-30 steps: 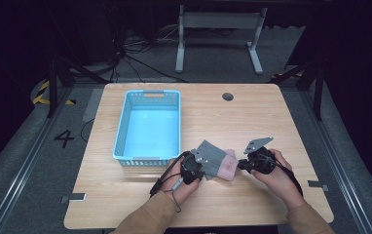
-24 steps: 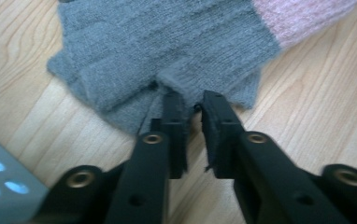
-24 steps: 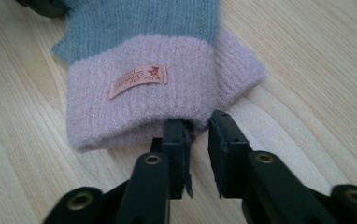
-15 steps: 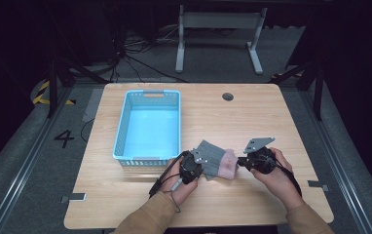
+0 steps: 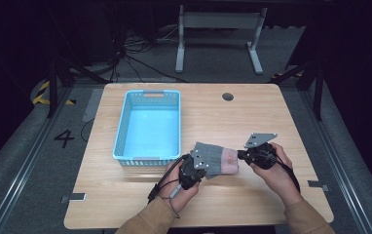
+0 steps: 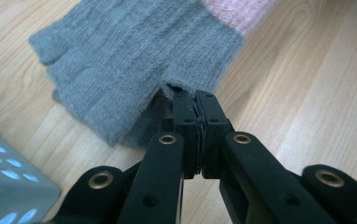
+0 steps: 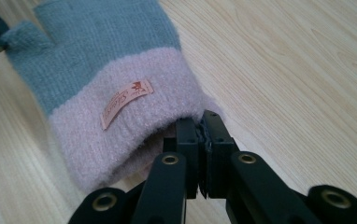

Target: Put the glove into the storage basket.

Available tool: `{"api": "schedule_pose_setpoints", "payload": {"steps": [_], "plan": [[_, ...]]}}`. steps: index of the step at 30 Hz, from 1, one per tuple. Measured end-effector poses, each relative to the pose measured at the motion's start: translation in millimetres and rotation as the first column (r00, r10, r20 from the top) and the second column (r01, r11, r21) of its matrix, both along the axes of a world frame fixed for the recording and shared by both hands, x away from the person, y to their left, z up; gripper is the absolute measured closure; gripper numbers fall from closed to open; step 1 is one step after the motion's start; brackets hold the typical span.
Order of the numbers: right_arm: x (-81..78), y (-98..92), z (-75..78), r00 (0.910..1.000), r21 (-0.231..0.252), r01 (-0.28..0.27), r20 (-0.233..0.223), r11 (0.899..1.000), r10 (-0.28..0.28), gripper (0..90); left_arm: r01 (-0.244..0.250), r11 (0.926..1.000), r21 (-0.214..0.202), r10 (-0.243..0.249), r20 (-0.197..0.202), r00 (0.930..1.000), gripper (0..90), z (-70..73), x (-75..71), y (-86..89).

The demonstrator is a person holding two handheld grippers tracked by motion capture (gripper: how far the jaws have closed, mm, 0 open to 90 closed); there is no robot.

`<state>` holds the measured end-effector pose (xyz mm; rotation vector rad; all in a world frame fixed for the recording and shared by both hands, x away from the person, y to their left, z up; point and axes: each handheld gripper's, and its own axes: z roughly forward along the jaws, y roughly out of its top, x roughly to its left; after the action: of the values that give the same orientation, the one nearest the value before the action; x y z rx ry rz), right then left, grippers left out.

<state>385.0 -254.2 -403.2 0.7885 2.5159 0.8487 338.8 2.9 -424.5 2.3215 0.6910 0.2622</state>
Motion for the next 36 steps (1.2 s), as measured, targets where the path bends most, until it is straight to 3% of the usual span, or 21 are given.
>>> {"api": "schedule_pose_setpoints", "payload": {"steps": [16,27,36], "plan": [[17.4,3.1,-9.3,0.9993,0.018,0.035,0.015,0.999,-0.035,87.5,0.014,0.9997,-0.021,-0.015,-0.042,0.9990,88.6,-10.4,6.3,-8.0],[22.9,2.6,-28.5,0.9977,-0.021,0.063,-0.026,0.998,-0.063,87.3,0.018,0.9998,-0.001,-0.018,-0.081,0.9966,88.5,-22.4,12.5,-11.9],[16.4,-1.4,-30.5,0.9938,-0.037,0.089,-0.065,0.995,-0.091,87.3,0.027,0.9995,0.015,-0.026,-0.092,0.9954,87.8,-23.4,13.5,-13.1]]}}
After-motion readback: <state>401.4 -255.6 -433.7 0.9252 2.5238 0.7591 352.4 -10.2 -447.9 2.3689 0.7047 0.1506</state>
